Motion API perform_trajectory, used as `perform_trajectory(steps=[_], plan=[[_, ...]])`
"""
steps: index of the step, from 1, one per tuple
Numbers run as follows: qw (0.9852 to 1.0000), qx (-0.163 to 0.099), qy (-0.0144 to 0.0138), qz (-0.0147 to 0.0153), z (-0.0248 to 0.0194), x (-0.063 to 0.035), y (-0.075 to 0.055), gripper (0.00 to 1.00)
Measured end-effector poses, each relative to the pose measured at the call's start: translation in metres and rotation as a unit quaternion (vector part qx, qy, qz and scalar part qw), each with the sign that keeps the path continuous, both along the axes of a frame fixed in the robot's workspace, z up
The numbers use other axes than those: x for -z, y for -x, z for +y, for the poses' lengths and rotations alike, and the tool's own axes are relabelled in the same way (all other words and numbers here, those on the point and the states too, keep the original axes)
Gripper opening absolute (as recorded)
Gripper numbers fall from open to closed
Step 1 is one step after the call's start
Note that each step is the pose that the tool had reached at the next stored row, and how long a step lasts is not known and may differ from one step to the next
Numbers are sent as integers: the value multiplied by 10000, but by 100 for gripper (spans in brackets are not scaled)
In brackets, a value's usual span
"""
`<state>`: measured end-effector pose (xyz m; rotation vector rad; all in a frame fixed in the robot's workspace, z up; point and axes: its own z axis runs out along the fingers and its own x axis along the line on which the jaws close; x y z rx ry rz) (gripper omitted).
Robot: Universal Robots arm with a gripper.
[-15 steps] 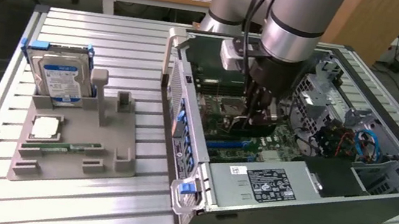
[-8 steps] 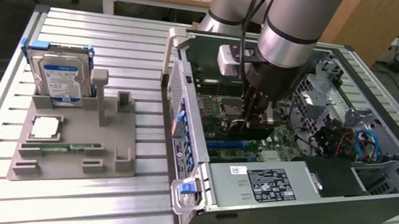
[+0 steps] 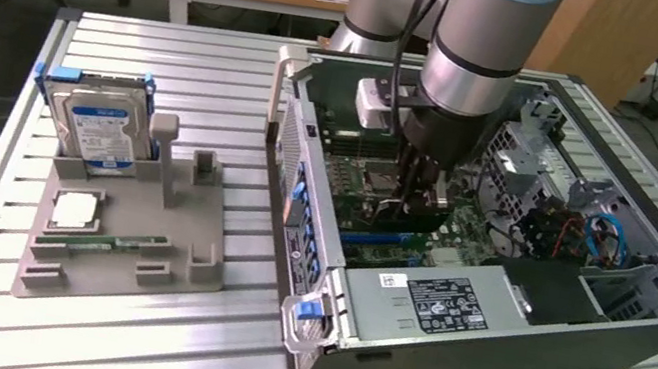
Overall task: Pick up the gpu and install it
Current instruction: 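Insert the gpu into the slot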
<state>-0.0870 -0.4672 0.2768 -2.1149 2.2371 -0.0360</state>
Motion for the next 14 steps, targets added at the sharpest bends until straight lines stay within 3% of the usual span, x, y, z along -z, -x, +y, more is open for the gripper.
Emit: perform_trajectory(steps=[14], plan=[[10000,-1,-1,-1,0,66,34,26]])
